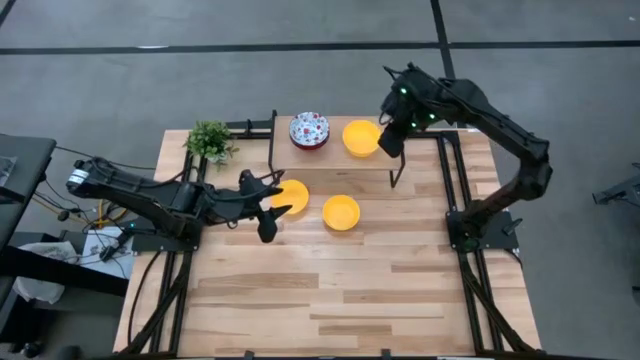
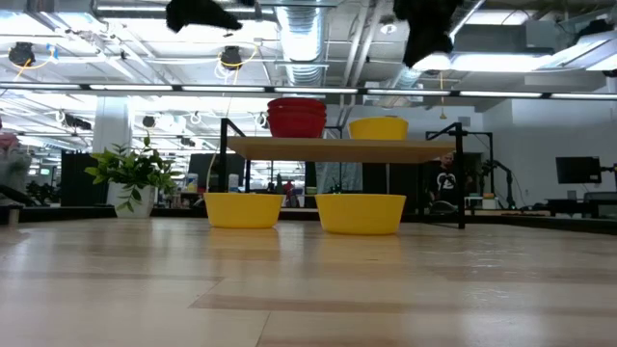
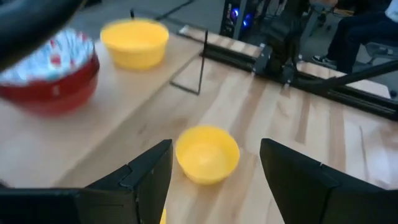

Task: Pick & Place Mini bowls
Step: Stack the right yellow bowl on top of the yellow bowl on the shelf

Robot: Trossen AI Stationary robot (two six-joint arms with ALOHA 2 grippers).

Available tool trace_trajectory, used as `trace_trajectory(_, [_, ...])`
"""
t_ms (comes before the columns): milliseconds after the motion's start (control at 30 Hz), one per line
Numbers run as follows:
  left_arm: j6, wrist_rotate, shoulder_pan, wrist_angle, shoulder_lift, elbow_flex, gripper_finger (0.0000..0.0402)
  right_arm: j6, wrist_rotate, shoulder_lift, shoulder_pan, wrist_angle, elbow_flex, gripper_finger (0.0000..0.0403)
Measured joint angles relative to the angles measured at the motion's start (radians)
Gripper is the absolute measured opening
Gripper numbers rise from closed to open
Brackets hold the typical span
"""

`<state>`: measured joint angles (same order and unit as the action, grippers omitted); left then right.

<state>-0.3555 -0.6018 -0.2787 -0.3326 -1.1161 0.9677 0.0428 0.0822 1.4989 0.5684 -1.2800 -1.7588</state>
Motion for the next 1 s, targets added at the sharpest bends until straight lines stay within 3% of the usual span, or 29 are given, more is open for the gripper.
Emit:
trace_trajectory(133, [-0.072,0.007,-0.005,0.061,0.074,-0.117,0.0242,-0.057,0.001,-0.046,-0.078,-0.009,0.000,0.0077])
trace_trajectory(367, [-0.013,0.026,-0.019,0.258,0.214,-0.302,0.0242,-0.138,0.001,-0.074,-0.250,-0.063,0.000,0.0077])
trace_trajectory(667, [-0.023,0.060,-0.020,0.290,0.350,-0.449,0.0242,-0.230,0.000,-0.035,-0.435,-0.072,0.000,0.0077])
trace_trajectory(867, [-0.024,0.061,-0.023,0.297,0.419,-0.511,0.0242,-0.235,0.000,0.020,-0.518,-0.065,0.000,0.0077])
trace_trajectory(1000, [-0.027,0.093,-0.023,0.302,0.465,-0.545,0.0242,-0.324,-0.003,0.070,-0.548,-0.058,0.000,0.0077])
